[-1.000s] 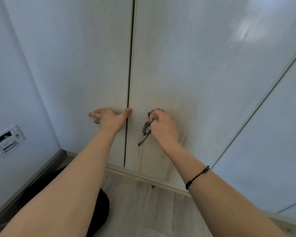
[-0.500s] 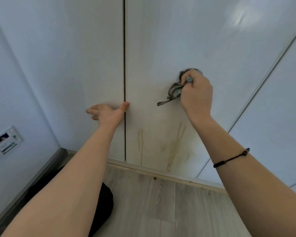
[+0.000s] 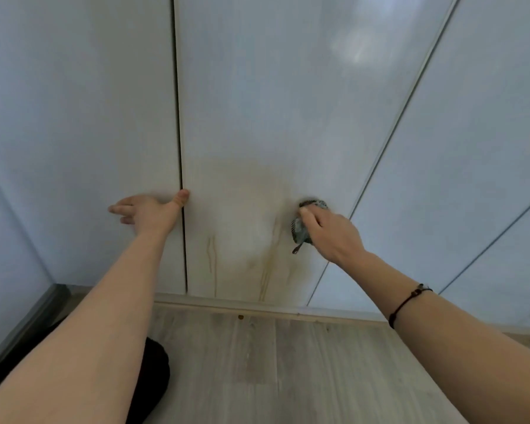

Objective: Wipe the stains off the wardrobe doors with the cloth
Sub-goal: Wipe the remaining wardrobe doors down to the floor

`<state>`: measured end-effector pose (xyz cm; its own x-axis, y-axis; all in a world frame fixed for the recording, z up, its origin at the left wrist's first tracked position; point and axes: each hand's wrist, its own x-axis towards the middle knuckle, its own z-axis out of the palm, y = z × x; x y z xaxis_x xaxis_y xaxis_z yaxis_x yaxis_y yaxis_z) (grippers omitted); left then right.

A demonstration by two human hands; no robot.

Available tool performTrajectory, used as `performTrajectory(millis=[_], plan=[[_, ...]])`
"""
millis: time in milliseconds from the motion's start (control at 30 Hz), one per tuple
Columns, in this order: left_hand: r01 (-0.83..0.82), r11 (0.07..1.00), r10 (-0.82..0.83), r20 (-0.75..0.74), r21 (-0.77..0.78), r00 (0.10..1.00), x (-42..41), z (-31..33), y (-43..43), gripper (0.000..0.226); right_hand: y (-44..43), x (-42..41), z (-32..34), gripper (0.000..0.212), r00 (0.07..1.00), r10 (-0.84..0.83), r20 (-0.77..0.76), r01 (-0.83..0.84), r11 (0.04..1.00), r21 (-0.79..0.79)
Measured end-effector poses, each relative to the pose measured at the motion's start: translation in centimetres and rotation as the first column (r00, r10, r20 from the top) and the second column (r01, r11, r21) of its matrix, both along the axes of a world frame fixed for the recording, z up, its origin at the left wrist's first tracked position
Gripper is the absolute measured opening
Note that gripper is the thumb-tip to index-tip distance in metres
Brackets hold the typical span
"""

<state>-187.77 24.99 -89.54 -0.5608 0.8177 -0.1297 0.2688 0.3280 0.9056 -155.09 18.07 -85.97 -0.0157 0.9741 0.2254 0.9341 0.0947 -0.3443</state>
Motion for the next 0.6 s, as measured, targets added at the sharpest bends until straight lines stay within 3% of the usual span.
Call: performTrajectory(millis=[67, 167, 233, 367, 467, 600], plan=[[0.000, 1.000, 0.000, 0.000, -0.004, 1.000, 0.1, 0.2, -0.3, 0.139, -1.1, 1.7, 2.3, 0.046, 0.982, -0.097, -0.163, 0.113, 0.990, 0.089], [0.014, 1.000, -0.014, 0.002, -0.018, 1.000, 0.1, 0.7, -0.5, 0.140, -1.5, 3.2, 5.0, 0.029, 0.873, -0.139, -0.467, 0.272, 0.934, 0.230], [0.025, 0.999, -0.025, 0.004, -0.026, 1.000, 0.1, 0.9, -0.7, 0.139, -1.5, 3.5, 6.3, 0.041, 0.793, -0.138, -0.594, 0.329, 0.917, 0.226], [0.030, 0.999, -0.030, -0.006, -0.029, 1.000, 0.1, 1.4, -0.7, 0.139, -0.7, 4.3, 6.0, 0.057, 0.753, -0.206, -0.625, 0.423, 0.879, 0.221], [0.026, 0.999, -0.026, 0.007, -0.031, 1.000, 0.1, 1.1, -0.8, 0.141, -0.5, 4.7, 4.3, 0.048, 0.773, -0.276, -0.572, 0.484, 0.839, 0.250], [0.015, 1.000, -0.015, -0.013, -0.023, 1.000, 0.2, 0.5, -0.7, 0.140, 0.7, 3.3, 2.3, 0.032, 0.856, -0.207, -0.474, 0.409, 0.833, 0.374]])
